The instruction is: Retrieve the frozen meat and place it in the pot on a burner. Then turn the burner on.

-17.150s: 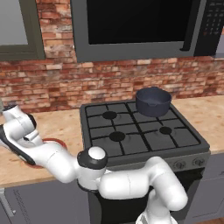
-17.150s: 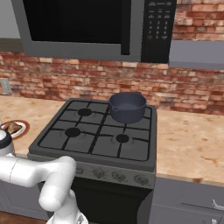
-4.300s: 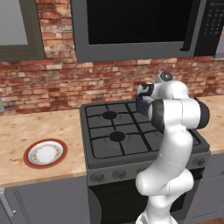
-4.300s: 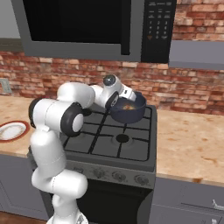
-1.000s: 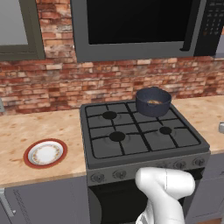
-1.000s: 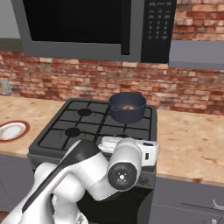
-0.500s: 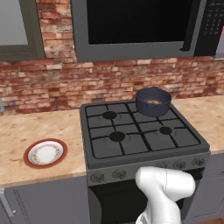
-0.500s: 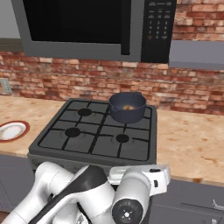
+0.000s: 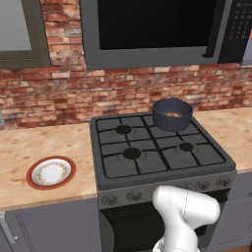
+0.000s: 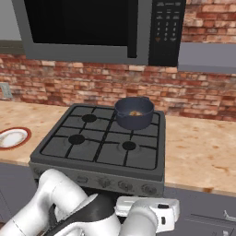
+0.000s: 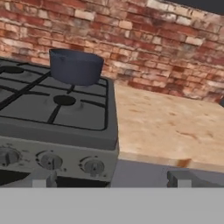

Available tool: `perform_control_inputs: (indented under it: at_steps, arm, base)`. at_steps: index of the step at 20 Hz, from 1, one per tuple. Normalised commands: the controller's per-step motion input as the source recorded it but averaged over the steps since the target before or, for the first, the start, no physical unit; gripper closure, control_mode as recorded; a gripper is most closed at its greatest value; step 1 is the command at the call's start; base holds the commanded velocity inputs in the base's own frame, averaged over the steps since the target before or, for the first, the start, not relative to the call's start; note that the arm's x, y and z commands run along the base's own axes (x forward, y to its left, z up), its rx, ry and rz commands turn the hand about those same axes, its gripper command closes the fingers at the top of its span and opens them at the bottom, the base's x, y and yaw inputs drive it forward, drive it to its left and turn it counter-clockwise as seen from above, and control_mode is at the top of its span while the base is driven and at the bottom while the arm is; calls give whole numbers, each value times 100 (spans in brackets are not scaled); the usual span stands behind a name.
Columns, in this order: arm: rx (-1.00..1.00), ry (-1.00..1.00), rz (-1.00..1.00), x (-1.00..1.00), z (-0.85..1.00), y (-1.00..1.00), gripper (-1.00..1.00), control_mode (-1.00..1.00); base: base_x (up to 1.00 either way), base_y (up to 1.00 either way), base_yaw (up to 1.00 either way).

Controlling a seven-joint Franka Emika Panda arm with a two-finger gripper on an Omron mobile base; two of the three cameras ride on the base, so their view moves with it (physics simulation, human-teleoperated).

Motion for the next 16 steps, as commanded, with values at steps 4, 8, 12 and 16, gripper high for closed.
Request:
perform_control_inputs:
  at_steps: [4,8,12,16]
  arm:
    - [13,0,0,-11,-60,10,-100,-100]
    - [14,3,10,-2,-64,9,-100,-100]
    - [12,-2,17,8,-42,0,-100,-100]
    - [8,-5,3,20,-16,4,-100,-100]
  base:
    - [0,0,0]
    - [0,0,0]
    - [0,0,0]
    - [0,0,0]
